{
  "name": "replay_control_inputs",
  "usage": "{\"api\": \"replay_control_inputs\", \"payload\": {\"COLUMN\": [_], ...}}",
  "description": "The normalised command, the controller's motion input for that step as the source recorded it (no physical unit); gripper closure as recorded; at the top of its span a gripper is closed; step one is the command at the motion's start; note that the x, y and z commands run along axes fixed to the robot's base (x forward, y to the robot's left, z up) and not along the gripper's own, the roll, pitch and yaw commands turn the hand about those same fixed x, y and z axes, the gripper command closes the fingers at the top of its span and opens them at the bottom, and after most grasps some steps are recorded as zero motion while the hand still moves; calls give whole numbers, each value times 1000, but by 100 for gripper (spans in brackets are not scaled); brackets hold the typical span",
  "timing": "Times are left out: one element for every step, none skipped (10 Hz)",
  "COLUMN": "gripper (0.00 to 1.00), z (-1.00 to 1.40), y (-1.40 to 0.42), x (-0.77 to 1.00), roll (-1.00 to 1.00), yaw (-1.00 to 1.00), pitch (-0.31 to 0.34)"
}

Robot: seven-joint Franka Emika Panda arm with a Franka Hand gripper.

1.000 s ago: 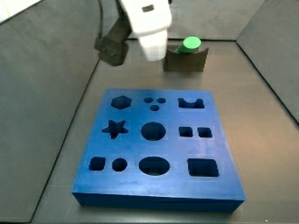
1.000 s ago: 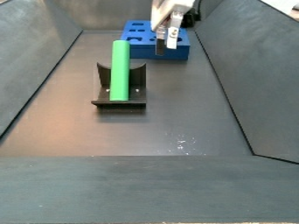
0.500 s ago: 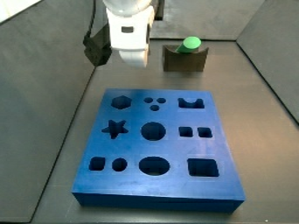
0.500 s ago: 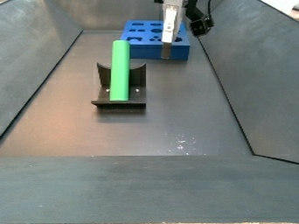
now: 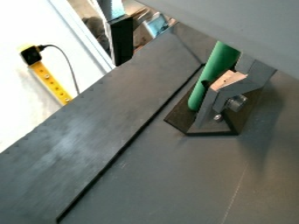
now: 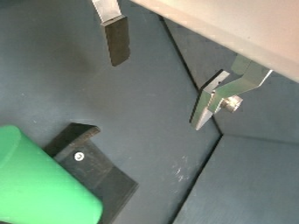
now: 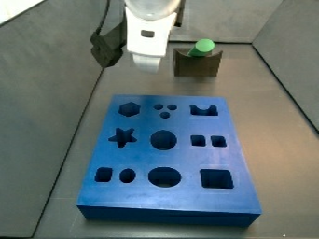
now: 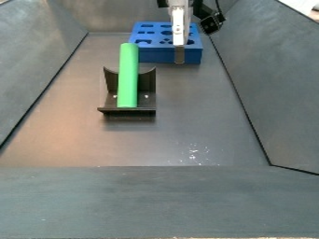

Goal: Pick up the oval object. Move up. Place the oval object on the fixture. Regrasp the oval object. Move to above the board. Insert the oval object.
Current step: Regrasp the oval object.

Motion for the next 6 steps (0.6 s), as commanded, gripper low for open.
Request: {"api": "replay_control_inputs", "payload": {"gripper": [0,0,0,0,0,0], "z": [-3,-4,-11,-8,-3,-8], "y": [-41,-40,-38,-38,-20,-18], "x": [59,53,47,42,1000,1000], "roll": [92,77,73,73,70,73], "yaw": [474,426,361,289,215,140], "pitch": [60,-25,-99,-141,-173,-166]}}
